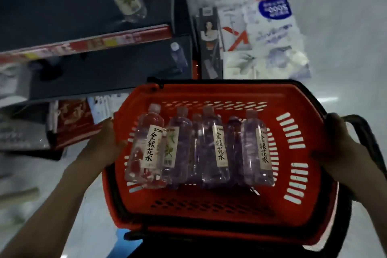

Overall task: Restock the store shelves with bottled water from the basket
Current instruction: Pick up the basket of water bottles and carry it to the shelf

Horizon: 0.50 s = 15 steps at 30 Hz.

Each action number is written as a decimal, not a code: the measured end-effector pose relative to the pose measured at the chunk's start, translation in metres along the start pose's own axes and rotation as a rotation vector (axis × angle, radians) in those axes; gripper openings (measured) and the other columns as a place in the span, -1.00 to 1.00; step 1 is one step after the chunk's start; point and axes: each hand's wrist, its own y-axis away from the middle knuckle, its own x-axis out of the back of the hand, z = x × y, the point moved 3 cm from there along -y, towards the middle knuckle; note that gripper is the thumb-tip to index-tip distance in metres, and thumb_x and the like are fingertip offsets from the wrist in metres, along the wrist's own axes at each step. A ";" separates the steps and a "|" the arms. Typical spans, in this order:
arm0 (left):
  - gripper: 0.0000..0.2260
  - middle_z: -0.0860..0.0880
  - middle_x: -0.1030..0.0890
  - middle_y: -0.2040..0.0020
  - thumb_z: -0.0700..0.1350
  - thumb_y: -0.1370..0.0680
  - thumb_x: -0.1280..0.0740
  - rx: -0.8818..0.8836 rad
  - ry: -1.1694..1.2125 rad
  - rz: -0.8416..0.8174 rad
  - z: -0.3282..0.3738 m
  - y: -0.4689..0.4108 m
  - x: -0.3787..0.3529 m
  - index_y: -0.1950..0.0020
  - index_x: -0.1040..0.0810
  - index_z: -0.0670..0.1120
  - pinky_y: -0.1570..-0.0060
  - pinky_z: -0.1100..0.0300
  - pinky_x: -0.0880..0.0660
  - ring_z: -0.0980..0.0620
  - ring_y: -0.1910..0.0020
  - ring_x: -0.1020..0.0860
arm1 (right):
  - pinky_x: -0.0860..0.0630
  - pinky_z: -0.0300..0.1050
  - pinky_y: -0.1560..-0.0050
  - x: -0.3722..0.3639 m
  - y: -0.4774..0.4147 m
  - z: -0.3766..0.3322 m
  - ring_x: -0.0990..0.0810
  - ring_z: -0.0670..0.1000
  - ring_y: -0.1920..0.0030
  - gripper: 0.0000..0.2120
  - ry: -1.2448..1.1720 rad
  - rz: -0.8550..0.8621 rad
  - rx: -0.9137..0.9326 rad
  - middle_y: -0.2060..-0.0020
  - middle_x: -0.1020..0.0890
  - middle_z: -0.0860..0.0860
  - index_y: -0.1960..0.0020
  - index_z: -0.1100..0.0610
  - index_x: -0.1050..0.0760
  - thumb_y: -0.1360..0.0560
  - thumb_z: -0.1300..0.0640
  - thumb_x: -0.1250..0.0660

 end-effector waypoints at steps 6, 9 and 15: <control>-0.51 -0.19 -0.52 -0.16 -0.12 -0.59 -0.32 -0.214 -0.087 -0.115 0.021 -0.079 0.014 -0.45 -0.19 -0.12 0.04 0.09 -0.36 -0.22 -0.11 -0.53 | -0.50 0.16 -0.03 -0.057 0.058 0.013 -0.58 0.36 -0.02 -0.13 -0.212 0.213 -0.247 -0.25 -0.54 0.20 -0.46 -0.23 -0.09 -0.28 -0.11 -0.48; -0.53 -0.26 -0.50 -0.28 -0.12 -0.60 -0.32 -0.361 -0.142 -0.161 0.020 -0.118 0.012 -0.42 -0.20 -0.14 0.06 0.10 -0.35 -0.21 -0.07 -0.54 | -0.49 0.42 -0.10 -0.117 0.105 0.029 -0.53 0.44 -0.14 -0.14 -0.256 0.298 -0.334 -0.32 -0.47 0.24 -0.12 -0.59 -0.09 -0.35 0.19 -0.54; -0.60 -0.23 -0.51 -0.23 -0.12 -0.60 -0.31 -0.478 -0.263 -0.308 -0.024 -0.149 -0.009 -0.35 -0.21 -0.11 0.07 0.08 -0.39 -0.07 0.07 -0.46 | -0.46 0.46 -0.13 -0.229 0.183 0.049 -0.50 0.42 -0.21 -0.02 -0.314 0.358 -0.604 -0.35 -0.45 0.19 -0.35 -0.47 -0.10 -0.27 0.19 -0.61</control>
